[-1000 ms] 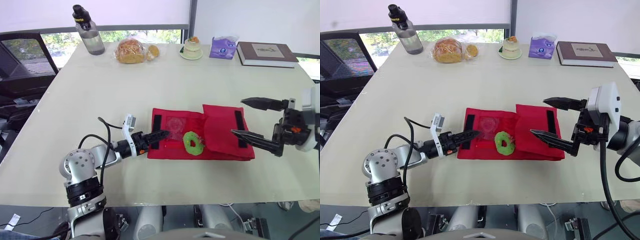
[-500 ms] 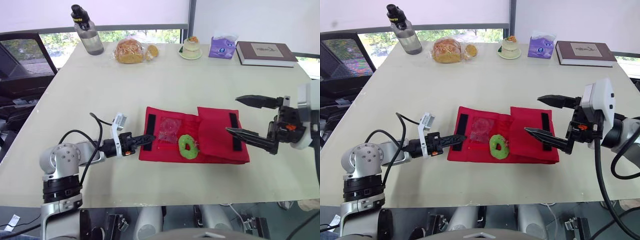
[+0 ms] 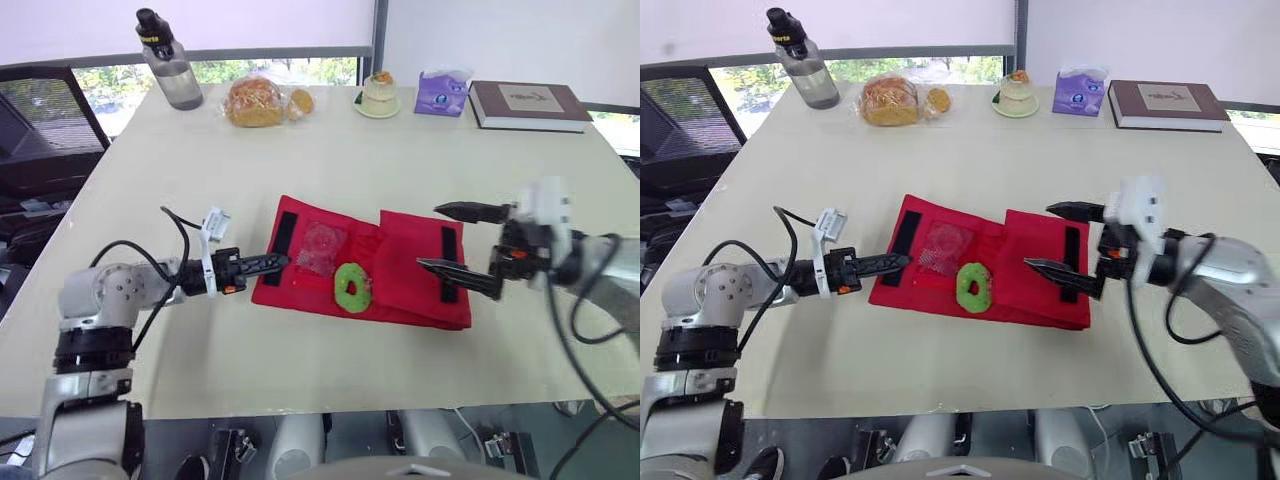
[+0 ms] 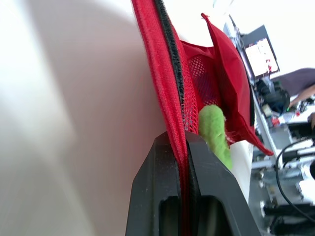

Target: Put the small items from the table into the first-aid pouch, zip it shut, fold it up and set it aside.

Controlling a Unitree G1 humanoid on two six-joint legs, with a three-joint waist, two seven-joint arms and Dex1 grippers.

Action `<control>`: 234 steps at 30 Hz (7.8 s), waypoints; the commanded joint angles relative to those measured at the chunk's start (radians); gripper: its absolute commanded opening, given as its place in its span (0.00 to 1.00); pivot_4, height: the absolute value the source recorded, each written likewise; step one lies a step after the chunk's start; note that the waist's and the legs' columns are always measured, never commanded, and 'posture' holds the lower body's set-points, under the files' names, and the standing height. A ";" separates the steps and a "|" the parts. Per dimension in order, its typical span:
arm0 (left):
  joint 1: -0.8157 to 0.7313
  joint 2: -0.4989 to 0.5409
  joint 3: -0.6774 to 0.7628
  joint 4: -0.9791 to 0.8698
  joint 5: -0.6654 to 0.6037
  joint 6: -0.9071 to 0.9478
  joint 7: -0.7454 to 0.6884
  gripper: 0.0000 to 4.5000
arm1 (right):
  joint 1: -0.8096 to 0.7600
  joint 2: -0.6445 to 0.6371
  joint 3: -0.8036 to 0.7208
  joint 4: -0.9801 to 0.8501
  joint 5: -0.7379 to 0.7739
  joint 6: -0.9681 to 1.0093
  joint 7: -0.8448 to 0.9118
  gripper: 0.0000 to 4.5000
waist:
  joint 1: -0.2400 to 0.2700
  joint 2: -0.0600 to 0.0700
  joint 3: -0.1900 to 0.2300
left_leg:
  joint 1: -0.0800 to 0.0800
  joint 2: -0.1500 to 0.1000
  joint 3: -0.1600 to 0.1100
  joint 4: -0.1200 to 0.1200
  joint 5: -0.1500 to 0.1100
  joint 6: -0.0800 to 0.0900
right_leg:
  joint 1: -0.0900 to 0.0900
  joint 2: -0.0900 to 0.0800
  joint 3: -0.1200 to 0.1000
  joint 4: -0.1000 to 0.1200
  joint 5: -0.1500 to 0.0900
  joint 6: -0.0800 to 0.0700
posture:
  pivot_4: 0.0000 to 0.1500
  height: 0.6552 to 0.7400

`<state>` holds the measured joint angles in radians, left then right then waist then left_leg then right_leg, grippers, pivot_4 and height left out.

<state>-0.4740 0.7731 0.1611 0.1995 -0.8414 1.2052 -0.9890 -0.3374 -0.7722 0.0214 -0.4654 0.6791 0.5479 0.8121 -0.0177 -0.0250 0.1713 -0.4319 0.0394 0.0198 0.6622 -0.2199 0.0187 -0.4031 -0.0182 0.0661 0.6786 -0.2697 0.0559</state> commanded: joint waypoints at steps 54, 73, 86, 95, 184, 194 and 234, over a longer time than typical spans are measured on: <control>-0.365 -0.453 -0.358 0.113 0.160 -0.208 -0.287 0.00 | 0.513 0.032 -0.568 0.070 0.002 -0.089 0.248 0.01 | -0.002 0.002 0.001 | -0.001 -0.002 0.001 0.001 0.000 0.000 | 0.003 0.002 0.000 -0.001 0.001 0.005 | 1.00 1.00; -0.418 -0.603 -0.361 0.261 0.233 -0.269 -0.328 0.99 | 0.625 0.060 -0.648 0.054 0.038 -0.148 0.200 1.00 | 0.005 0.002 0.001 | -0.001 -0.002 0.000 0.003 0.000 0.000 | 0.003 0.003 0.001 -0.001 0.000 0.007 | 1.00 1.00; -0.390 -0.704 -0.306 0.314 0.309 -0.376 -0.155 0.99 | 0.648 0.077 -0.640 0.053 0.043 -0.180 0.185 1.00 | 0.007 0.002 0.001 | -0.001 -0.003 0.000 0.004 0.000 0.000 | 0.004 0.003 0.001 -0.001 0.000 0.007 | 1.00 1.00; -0.310 -0.730 -0.463 0.242 0.552 -0.736 -0.048 0.99 | 0.650 0.092 -0.637 0.056 0.046 -0.199 0.176 1.00 | 0.008 0.003 0.001 | 0.001 -0.003 0.000 0.006 0.000 0.000 | 0.007 0.003 0.002 -0.001 -0.001 0.006 | 1.00 1.00; -0.439 -0.424 -0.123 0.429 0.606 -1.082 -0.067 0.30 | 0.355 0.033 -0.433 0.169 0.123 0.036 0.044 1.00 | -0.024 0.011 -0.008 | 0.000 -0.003 0.001 -0.012 -0.001 0.000 | 0.005 0.004 0.006 -0.014 0.003 0.006 | 1.00 1.00; -0.165 -0.088 -0.043 -0.171 0.359 -0.787 -0.279 0.98 | 0.143 -0.067 -0.212 0.277 0.163 0.349 0.086 1.00 | 0.003 0.010 -0.007 | -0.001 -0.002 0.000 -0.009 0.000 0.001 | 0.006 0.002 0.003 -0.013 0.003 0.006 | 1.00 1.00; -0.250 0.007 -0.094 -0.486 0.114 -0.529 -0.082 1.00 | -0.412 0.490 -0.720 0.850 0.069 0.024 -0.811 0.01 | -0.001 0.011 -0.005 | -0.002 -0.002 0.002 -0.012 0.000 0.000 | 0.002 0.005 0.005 -0.011 0.003 0.005 | 1.00 1.00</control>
<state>-0.7108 0.7826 0.0582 -0.2802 -0.7343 0.7053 -1.0809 -0.7171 -0.2829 -0.6680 0.3971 0.7351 0.6379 0.0251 -0.0189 -0.0143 0.1659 -0.4339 0.0373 0.0226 0.6499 -0.2198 0.0187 -0.4018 -0.0129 0.0717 0.6667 -0.2666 0.0609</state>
